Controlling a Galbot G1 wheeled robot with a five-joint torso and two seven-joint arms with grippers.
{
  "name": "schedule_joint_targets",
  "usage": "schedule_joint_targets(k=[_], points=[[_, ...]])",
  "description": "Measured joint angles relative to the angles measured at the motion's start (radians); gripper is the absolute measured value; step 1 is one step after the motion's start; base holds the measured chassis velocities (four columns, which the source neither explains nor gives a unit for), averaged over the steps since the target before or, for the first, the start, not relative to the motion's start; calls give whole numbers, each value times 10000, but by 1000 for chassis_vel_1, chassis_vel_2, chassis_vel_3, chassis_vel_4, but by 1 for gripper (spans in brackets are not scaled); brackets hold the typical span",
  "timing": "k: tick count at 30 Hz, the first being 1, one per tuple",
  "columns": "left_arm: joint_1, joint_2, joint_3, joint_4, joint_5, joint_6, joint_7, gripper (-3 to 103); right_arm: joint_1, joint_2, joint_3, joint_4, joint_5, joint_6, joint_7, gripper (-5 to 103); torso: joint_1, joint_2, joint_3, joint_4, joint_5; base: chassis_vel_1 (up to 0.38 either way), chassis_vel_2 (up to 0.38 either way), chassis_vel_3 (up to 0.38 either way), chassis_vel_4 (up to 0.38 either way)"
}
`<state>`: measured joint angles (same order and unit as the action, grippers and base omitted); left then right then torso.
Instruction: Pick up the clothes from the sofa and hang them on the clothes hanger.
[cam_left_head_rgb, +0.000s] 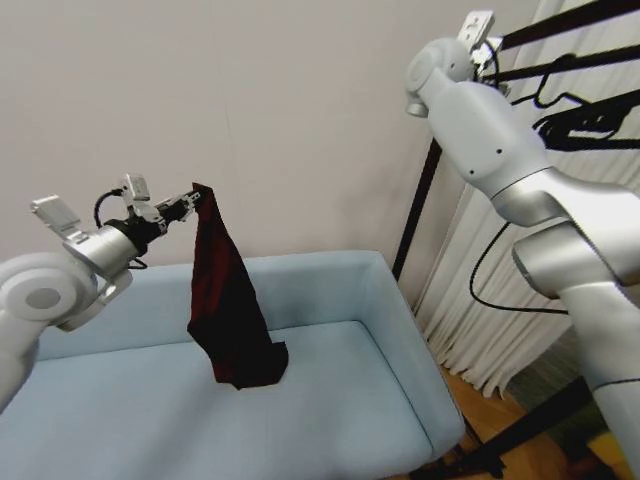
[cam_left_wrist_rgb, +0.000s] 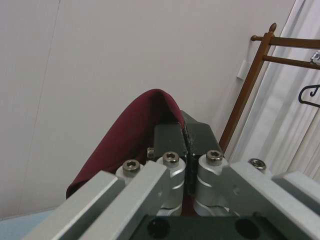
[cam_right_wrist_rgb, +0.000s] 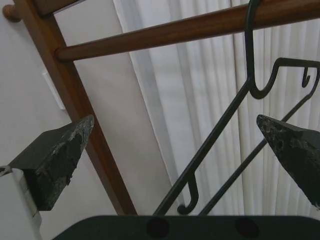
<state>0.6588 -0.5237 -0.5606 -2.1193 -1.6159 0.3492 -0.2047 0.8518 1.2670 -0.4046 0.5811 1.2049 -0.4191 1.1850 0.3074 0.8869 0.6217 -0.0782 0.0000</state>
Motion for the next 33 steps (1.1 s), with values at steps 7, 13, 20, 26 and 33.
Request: schedule_joint_targets(k=[7, 13, 20, 26, 33], points=[[-200, -208, 134, 99, 59, -6, 49, 0, -50, -87, 243, -941, -578, 81, -835, 100, 1, 0, 1, 3, 2, 0, 0, 0, 0], [-243, -392, 221, 156, 159, -4, 63, 0, -82, -180, 366, -1253, -760, 194, -1133, 100, 1, 0, 1, 0, 2, 0, 0, 0, 0], [-260, -466, 248, 189, 212, 4, 65, 0, -223, -187, 516, -1282, -823, 326, -1335, 100, 1, 0, 1, 5, 0, 0, 0, 0, 0], [-345, -472, 315, 294, 216, 12, 89, 0, -371, -164, 584, -1289, -859, 448, -1394, 90, 2, 0, 1, 5, -1, 0, 0, 0, 0], [-461, -452, 375, 417, 212, 18, 165, 0, -491, -277, 542, -1185, -894, 550, -1524, 63, 1, 0, 1, 3, 0, 0, 0, 0, 0]])
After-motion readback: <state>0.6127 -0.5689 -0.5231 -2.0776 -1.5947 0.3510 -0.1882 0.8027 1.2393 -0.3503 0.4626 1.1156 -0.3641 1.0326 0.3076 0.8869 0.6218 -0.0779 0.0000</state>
